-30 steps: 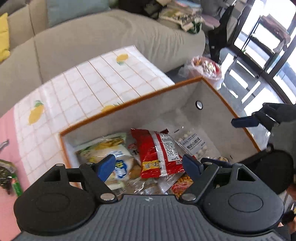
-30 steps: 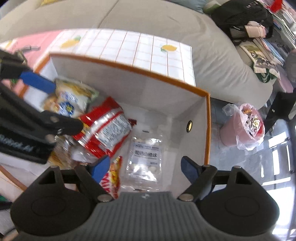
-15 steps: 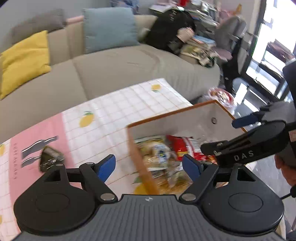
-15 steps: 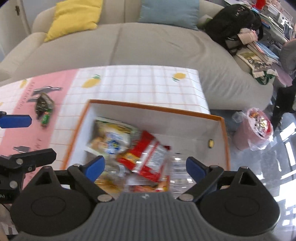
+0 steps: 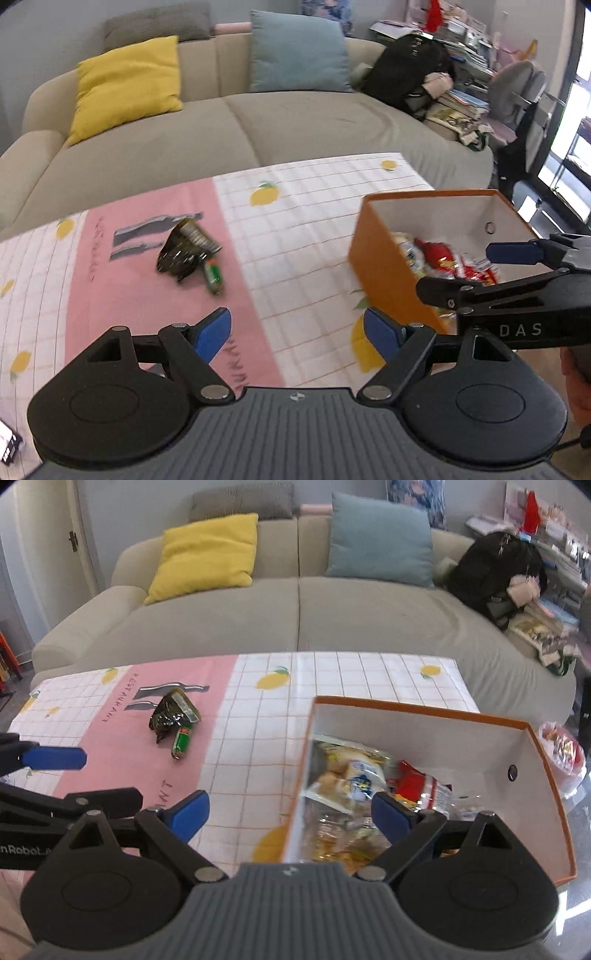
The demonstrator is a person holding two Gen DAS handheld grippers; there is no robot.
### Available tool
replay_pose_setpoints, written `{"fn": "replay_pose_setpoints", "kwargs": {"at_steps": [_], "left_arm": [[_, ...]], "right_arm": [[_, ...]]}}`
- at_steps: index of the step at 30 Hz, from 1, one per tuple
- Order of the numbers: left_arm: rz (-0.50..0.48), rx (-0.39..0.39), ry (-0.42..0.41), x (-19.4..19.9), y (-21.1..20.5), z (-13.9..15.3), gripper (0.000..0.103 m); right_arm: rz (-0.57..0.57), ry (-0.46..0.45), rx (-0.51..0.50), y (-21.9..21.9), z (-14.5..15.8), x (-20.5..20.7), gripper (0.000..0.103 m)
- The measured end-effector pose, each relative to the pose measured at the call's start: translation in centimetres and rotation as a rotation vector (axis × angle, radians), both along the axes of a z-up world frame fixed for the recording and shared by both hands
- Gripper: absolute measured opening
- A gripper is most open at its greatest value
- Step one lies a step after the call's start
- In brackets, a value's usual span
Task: Organize snacks
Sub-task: 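Withdraw both tools from the box toward the seaweed bag and sausage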
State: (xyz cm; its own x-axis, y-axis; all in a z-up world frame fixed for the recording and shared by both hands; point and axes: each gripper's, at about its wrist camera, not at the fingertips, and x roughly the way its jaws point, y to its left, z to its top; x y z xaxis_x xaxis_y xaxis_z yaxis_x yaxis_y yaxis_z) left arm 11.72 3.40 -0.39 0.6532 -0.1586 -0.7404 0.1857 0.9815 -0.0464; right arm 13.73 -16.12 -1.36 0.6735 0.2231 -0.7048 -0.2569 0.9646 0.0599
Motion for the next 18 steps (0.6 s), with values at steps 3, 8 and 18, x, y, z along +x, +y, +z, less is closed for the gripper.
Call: {"fn": "replay_pose_setpoints", "kwargs": {"at_steps": [3,8,18], "left_arm": [[0.033,-0.019,0.009,-0.6,1.9,-1.3,0.095],[0.085,-0.046,0.016,-0.9,4.7,-3.3,0.095],[0.142,-0.076,-0.015,-0.1,8.0,-6.6,0.092]], "right_arm": [[-0.002,-0.045,-0.018,1.8,-1.0,-0.8,0.092],[-0.015,-0.105,-0.014,3.7,-2.4,-1.3,0.092],[0.039,-0.143,-0.057,7.1,-6.2,-0.5,0.092]]}}
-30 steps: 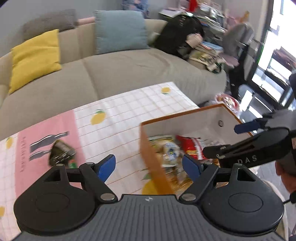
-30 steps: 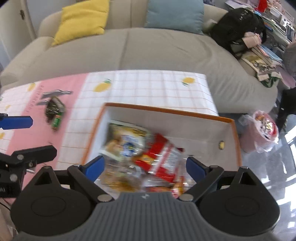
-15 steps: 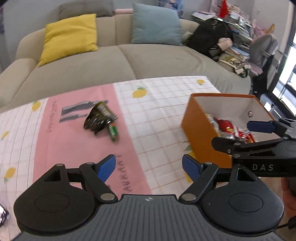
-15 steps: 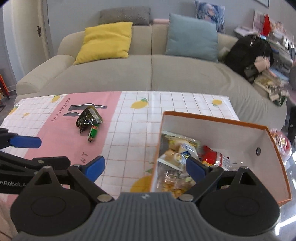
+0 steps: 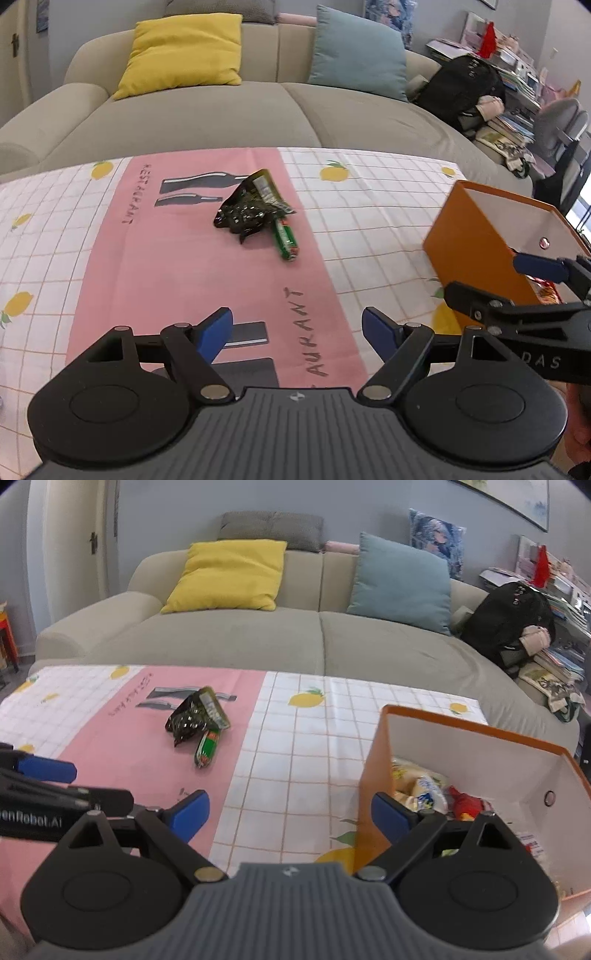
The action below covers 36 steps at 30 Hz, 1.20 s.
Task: Organize snacks
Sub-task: 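Withdraw both tools from the box toward the seaweed bag and sausage, then grasp the dark seaweed bag with left tool while right tool grasps green sausage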
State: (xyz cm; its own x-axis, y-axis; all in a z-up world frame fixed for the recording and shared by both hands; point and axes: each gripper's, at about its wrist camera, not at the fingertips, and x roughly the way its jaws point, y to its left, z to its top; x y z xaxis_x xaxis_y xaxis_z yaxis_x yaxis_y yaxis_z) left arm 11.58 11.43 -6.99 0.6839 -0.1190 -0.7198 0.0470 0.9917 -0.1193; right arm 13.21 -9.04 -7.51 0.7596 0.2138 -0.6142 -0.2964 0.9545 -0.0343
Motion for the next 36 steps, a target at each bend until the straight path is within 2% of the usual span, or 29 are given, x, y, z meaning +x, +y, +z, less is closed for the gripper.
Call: {"fn": "replay_pose_setpoints", "kwargs": {"at_steps": [5,10,14,21,26,28,32,36], "left_arm": [[0.017,-0.01,0.007,0.5,0.9,-1.6,0.09],[0.016,-0.017,0.033,2.1,1.8,-2.1,0.089],[-0.012,0.031,0.033,3.8,2.5,-2.0,0.088],[-0.066,0.097,0.027,7.9,4.2,-2.7,0.087],[-0.147,0.203,-0.015,10.5,5.0,-3.3,0.087],[-0.179,0.207,-0.025,11.3,5.4,-3.4,0.087],[-0.237,0.192,-0.037,13.1,6.5,-3.4,0.084],[-0.292,0.167,-0.048,14.2,7.6,-3.1,0.084]], "right_arm": [[0.019,0.056,-0.019,0.5,-2.0,0.9,0.092],[0.06,0.076,-0.011,1.5,-2.5,2.2,0.092],[0.091,0.078,-0.005,2.5,-2.6,3.7,0.091],[0.143,0.077,-0.01,5.2,-2.7,7.5,0.082],[0.154,0.108,0.041,7.2,-2.9,10.9,0.071],[0.149,0.133,0.077,7.8,-3.1,12.2,0.07],[0.148,0.199,0.127,9.1,-4.3,14.7,0.058],[0.153,0.257,0.136,9.8,-6.1,16.1,0.056]]}}
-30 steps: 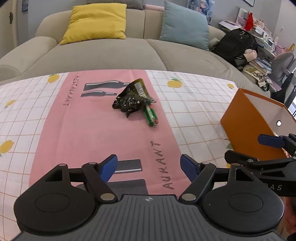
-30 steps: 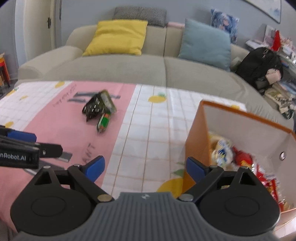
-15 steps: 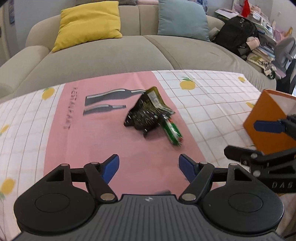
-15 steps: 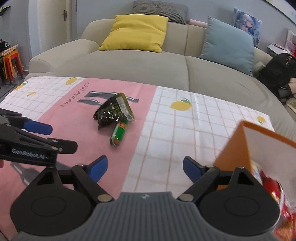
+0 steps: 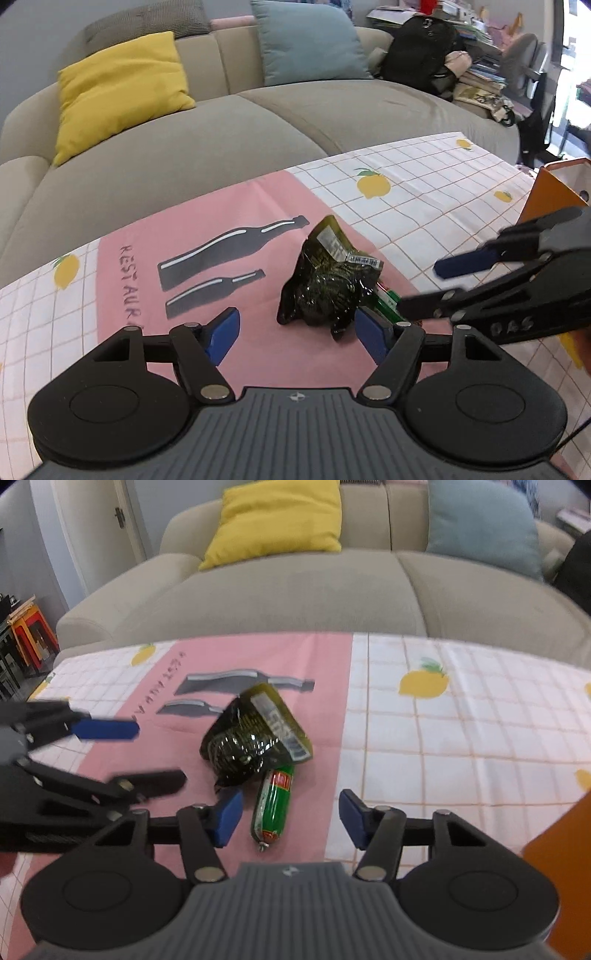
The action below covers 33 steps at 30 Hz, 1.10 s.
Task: Organize snacks
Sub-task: 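Grasp the dark seaweed bag with left tool while right tool grasps green sausage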
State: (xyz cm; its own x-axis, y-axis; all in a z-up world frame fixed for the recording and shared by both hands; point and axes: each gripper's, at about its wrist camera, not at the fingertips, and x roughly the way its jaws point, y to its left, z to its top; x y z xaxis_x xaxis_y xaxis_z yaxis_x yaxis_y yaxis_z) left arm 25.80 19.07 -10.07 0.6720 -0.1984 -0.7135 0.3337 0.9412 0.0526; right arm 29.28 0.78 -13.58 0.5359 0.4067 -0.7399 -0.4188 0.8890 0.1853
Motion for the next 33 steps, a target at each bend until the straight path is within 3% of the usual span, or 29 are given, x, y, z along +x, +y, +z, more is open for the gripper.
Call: {"fn": "replay_pose_setpoints", "kwargs": {"at_steps": [2,8,20,23,29,33], "left_arm": [[-0.008,0.001,0.013,0.9,0.1,-0.2,0.084],[-0.081,-0.011,0.057,4.1,-0.5,-1.5,0.084],[-0.05,-0.221,0.184,7.9,0.3,-4.1,0.083],[-0.024,-0.227,0.165,7.8,0.0,-4.1,0.077],[0.008,-0.248,0.172,7.0,-1.1,-3.9,0.048],[0.077,-0.247,0.179,5.9,-1.5,-3.8,0.046]], "right_arm": [[0.007,0.012,0.001,0.5,-0.8,0.4,0.052],[0.014,0.032,0.002,0.8,-1.8,1.2,0.021],[0.032,-0.003,-0.053,-0.5,-2.1,0.9,0.025],[0.033,-0.019,-0.056,-0.3,-2.3,1.2,0.029],[0.027,-0.029,-0.061,0.2,-2.3,2.0,0.03],[0.034,-0.035,-0.067,0.3,-2.4,1.8,0.029]]}}
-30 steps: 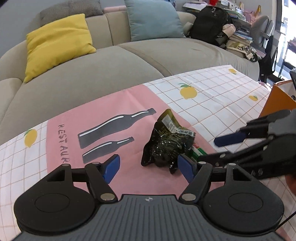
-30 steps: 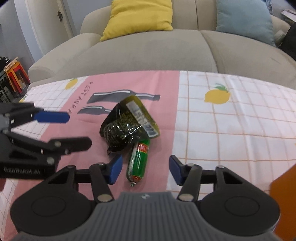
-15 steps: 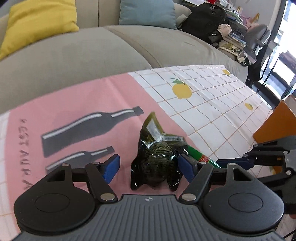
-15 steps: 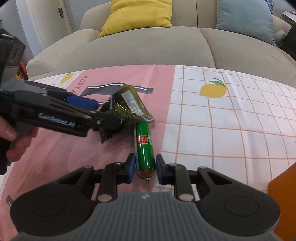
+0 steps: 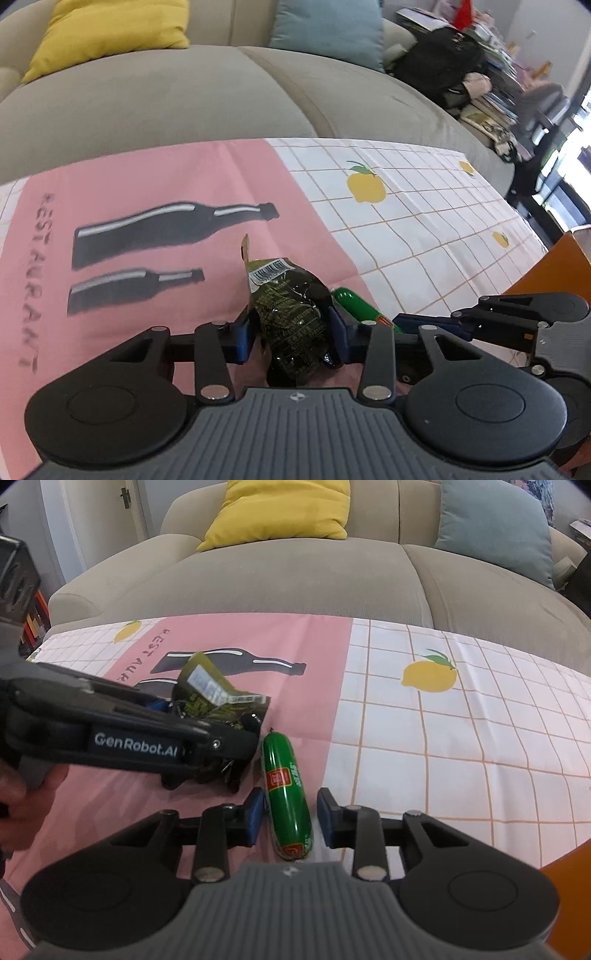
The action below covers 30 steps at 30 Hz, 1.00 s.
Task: Organize snacks
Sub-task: 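Grasp the dark seaweed bag with left tool while right tool grasps green sausage, then carry the seaweed bag and green sausage over the orange box and lower them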
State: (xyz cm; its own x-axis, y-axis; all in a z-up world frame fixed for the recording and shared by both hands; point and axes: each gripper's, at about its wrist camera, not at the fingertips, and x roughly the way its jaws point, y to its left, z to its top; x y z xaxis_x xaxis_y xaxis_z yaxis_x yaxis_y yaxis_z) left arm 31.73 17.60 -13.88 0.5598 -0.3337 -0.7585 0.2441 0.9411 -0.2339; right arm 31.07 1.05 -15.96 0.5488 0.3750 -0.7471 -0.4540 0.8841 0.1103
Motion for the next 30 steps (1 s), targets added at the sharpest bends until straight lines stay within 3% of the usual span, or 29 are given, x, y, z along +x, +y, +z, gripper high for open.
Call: {"fn": "replay_pose_setpoints", "kwargs": {"at_steps": [8,16,30], "left_arm": [[0.165,-0.055,0.067,-3.7,0.3,0.0,0.044],[0.266,-0.052,0.107,-8.7,-0.3,0.6,0.043],[0.329,-0.055,0.08,-18.3,-3.9,5.2,0.042]], "right_arm": [[0.013,-0.003,-0.073,0.2,0.1,-1.8,0.021],[-0.015,0.081,-0.074,-1.1,0.8,-4.8,0.02],[-0.042,0.142,0.022,-5.2,4.8,-14.5,0.02]]}}
